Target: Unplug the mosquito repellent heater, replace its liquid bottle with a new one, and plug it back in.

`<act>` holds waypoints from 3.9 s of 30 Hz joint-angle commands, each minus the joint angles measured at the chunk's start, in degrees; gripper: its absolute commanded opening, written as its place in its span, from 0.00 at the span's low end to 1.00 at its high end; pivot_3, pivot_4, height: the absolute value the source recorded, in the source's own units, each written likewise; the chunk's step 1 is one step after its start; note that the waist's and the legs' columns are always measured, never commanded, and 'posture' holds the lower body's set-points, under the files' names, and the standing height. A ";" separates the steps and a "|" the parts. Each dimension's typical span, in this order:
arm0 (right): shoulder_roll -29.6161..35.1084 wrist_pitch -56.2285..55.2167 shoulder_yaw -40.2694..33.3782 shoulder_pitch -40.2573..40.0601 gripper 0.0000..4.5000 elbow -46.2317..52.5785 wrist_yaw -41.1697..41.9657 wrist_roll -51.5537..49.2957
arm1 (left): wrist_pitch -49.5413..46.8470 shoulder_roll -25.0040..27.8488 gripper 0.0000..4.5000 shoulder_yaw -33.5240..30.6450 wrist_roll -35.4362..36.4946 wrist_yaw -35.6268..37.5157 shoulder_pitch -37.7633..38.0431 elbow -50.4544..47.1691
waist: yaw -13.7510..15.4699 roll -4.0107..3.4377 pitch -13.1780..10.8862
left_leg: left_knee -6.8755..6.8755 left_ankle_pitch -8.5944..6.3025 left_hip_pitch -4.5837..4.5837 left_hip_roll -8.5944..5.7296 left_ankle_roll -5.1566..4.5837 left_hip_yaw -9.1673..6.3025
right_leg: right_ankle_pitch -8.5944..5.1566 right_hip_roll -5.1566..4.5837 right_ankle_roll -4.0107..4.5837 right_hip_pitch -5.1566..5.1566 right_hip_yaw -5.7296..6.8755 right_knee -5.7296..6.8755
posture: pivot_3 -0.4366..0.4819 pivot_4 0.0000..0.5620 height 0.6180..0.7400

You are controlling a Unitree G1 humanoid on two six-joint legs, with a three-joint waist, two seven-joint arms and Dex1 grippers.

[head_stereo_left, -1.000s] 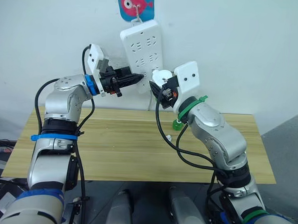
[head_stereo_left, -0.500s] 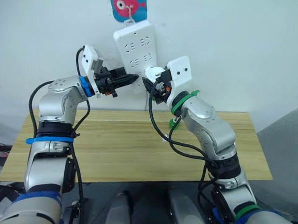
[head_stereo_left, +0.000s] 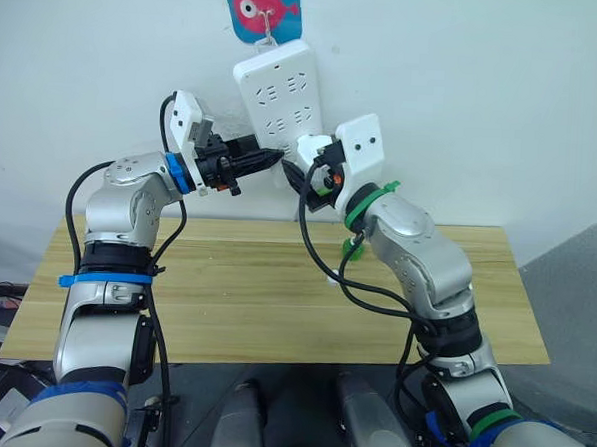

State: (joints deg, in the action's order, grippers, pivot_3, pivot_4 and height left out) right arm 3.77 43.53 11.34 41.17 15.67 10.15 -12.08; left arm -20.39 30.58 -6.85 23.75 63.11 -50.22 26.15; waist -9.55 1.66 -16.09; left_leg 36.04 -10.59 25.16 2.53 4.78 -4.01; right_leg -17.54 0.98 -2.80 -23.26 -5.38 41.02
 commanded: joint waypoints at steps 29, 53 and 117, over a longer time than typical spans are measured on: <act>6.58 8.07 -0.63 -9.82 1.00 21.57 5.39 -6.97 | 3.46 13.44 0.99 -7.72 -0.11 -7.64 12.60 -9.27 | -1.87 0.01 0.00 | -0.29 0.25 -0.19 0.27 -0.01 -0.12 | 0.06 0.35 0.13 -0.08 -0.01 0.19 | 0.29 0.39 0.87; 8.12 -4.48 1.83 -8.93 0.01 10.56 12.75 -5.36 | -31.21 25.24 1.00 -28.09 38.24 -15.23 49.50 -67.99 | 5.96 0.35 0.18 | -0.34 0.25 -0.17 0.05 0.02 0.05 | -0.09 -0.06 0.16 0.02 0.07 -0.13 | 0.52 0.34 0.87; 51.90 -22.54 -11.08 -24.88 0.99 5.95 52.07 -6.58 | -1.97 28.61 1.00 -12.77 5.28 0.74 50.41 -40.28 | 4.99 0.59 3.95 | -0.27 0.23 -0.24 0.04 -0.02 0.43 | -0.05 -0.09 0.21 -0.02 -0.04 -0.15 | 0.40 0.12 0.87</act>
State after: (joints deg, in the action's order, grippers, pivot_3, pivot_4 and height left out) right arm 54.36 23.59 3.03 16.63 21.78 59.72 -18.42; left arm -23.09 58.68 -19.11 29.90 64.19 0.39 -13.78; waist -4.56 2.25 -12.14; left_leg 35.76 -10.36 24.92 2.57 4.76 -3.58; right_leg -17.59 0.89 -2.59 -23.27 -5.43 40.88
